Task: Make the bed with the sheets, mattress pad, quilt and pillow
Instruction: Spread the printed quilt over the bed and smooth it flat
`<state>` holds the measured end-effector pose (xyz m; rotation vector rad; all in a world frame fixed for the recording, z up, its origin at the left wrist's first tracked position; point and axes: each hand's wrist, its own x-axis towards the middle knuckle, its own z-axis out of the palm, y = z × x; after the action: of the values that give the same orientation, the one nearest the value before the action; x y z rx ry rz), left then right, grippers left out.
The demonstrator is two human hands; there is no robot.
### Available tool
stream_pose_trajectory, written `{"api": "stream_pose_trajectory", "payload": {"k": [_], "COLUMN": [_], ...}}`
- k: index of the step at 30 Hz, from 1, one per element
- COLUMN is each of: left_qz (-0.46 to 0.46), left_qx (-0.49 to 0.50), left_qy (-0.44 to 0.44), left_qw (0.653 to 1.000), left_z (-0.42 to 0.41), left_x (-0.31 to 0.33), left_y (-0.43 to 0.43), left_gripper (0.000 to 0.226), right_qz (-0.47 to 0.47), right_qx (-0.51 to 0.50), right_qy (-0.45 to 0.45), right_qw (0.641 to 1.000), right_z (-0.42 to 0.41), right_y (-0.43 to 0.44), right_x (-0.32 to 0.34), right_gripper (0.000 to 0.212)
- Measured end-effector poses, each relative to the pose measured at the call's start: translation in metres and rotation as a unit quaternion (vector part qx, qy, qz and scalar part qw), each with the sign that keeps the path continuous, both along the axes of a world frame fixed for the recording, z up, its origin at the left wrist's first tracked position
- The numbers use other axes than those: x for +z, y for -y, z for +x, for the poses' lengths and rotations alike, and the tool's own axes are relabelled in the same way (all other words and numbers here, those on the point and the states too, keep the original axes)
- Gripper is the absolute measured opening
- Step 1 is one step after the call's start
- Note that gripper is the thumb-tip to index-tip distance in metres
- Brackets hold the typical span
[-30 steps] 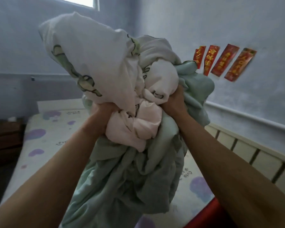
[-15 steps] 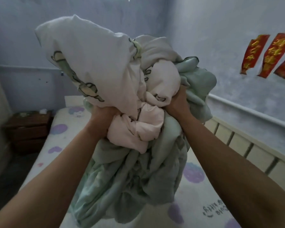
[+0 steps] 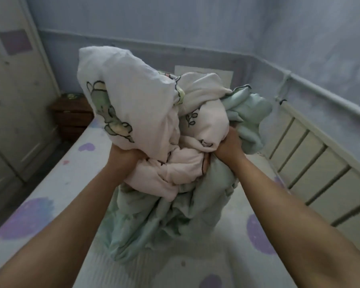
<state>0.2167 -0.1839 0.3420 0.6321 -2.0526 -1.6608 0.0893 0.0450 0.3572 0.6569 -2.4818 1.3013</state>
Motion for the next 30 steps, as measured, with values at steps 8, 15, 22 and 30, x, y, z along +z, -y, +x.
{"api": "stream_pose_trajectory", "payload": {"k": [8, 15, 22, 30], "left_qz": [-0.028, -0.017, -0.096, -0.239], "left_qx": [-0.016, -0.033, -0.131, -0.118], "left_qy": [0.21, 0.351, 0.361, 0.394], "left_qw": [0.977, 0.936, 0.918, 0.879], "left_z": [-0.015, -0.009, -0.026, -0.017], "left_x": [-0.154, -0.257, -0.277, -0.305], "left_y": [-0.014, -0.023, -0.072, -0.085], "left_gripper": [0.096, 0.094, 0.119, 0.026], "right_qz": [0.219, 0.385, 0.468, 0.567], "right_qx": [-0.061, -0.066, -0.109, 0.053], "right_qy": [0.252, 0.374, 0.294, 0.207], "right_qw": [0.94, 0.841, 0.826, 0.796], "right_z": [-0.044, -0.026, 0.0, 0.023], "right_y": [-0.079, -0.13, -0.102, -0.069], "right_x": [-0.209, -0.291, -0.287, -0.322], "right_gripper": [0.081, 0.069, 0.086, 0.067]}}
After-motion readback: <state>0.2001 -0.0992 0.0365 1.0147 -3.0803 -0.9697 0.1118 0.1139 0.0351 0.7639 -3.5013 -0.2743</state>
